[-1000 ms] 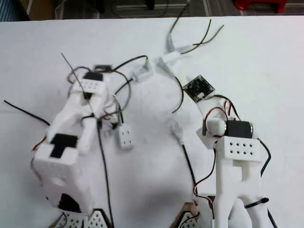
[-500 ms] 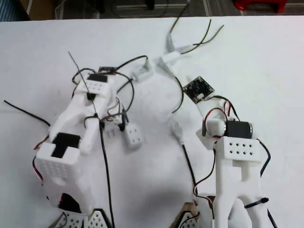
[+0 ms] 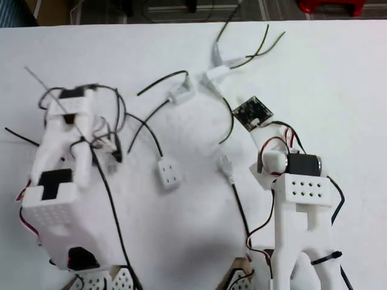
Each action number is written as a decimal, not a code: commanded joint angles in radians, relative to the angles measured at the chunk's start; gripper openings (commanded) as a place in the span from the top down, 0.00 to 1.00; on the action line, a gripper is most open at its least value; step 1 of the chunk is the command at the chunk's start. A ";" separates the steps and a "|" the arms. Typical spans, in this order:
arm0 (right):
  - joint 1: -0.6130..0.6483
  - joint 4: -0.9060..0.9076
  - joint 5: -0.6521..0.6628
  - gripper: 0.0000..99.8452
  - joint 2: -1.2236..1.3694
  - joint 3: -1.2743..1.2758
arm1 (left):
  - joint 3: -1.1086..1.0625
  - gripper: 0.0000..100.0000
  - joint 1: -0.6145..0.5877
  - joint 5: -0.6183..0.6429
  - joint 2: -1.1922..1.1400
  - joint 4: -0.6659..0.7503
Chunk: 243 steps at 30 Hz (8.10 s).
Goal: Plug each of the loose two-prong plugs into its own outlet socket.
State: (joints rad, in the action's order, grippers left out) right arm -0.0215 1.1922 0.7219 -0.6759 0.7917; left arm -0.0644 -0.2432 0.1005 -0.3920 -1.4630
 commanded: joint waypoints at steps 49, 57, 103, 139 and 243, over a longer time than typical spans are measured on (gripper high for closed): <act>0.091 -0.016 -0.003 0.75 -0.027 0.034 | 0.222 0.98 0.022 -0.012 -0.234 -0.094; 0.068 -0.015 -0.003 0.75 -0.027 0.034 | 0.451 0.98 0.027 -0.012 -0.234 -0.279; 0.035 0.053 -0.058 0.75 -0.027 0.034 | -0.523 0.98 0.180 0.235 1.610 0.577; 0.696 0.394 -0.374 0.85 -0.016 -0.752 | -1.496 0.98 0.171 1.455 2.209 1.600; -0.110 0.401 -0.083 0.98 0.108 -0.718 | -1.396 0.93 0.360 -0.193 2.199 0.784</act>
State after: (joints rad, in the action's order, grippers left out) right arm -0.1120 1.6464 0.6114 -0.4826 -0.0292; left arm -1.6111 0.1066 -0.0821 1.8082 -0.5562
